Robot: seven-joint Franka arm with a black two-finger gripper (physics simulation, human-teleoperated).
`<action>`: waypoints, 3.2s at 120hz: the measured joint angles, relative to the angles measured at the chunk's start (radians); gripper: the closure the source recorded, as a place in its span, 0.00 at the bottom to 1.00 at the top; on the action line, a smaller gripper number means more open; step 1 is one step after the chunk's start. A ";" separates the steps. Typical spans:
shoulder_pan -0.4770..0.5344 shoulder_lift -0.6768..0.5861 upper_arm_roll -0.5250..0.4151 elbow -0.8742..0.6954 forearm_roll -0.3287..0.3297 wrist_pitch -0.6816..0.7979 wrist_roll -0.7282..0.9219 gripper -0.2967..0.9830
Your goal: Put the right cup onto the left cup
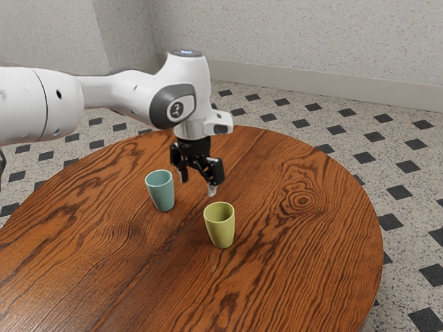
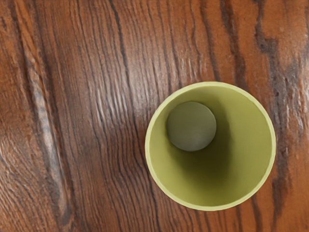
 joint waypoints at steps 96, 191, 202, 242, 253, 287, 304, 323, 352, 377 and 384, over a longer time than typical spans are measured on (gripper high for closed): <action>0.009 0.147 0.022 0.123 -0.031 -0.026 -0.097 0.23; -0.002 0.262 0.022 0.163 -0.035 -0.017 -0.129 0.23; -0.002 0.263 0.022 0.159 -0.036 -0.015 -0.131 0.23; 0.000 0.264 0.023 0.157 -0.037 -0.012 -0.138 0.42; -0.001 0.263 0.023 0.158 -0.037 -0.012 -0.139 0.50; -0.004 0.262 0.021 0.159 -0.036 -0.012 -0.143 0.71; -0.004 0.256 0.021 0.158 -0.036 -0.012 -0.143 0.79; -0.008 0.242 0.019 0.158 -0.032 -0.012 -0.145 0.82; -0.021 0.154 0.019 0.117 -0.022 -0.012 -0.155 0.84; -0.013 0.013 0.020 0.054 -0.012 -0.022 -0.160 0.84; -0.007 -0.020 0.020 0.039 -0.007 -0.025 -0.160 0.85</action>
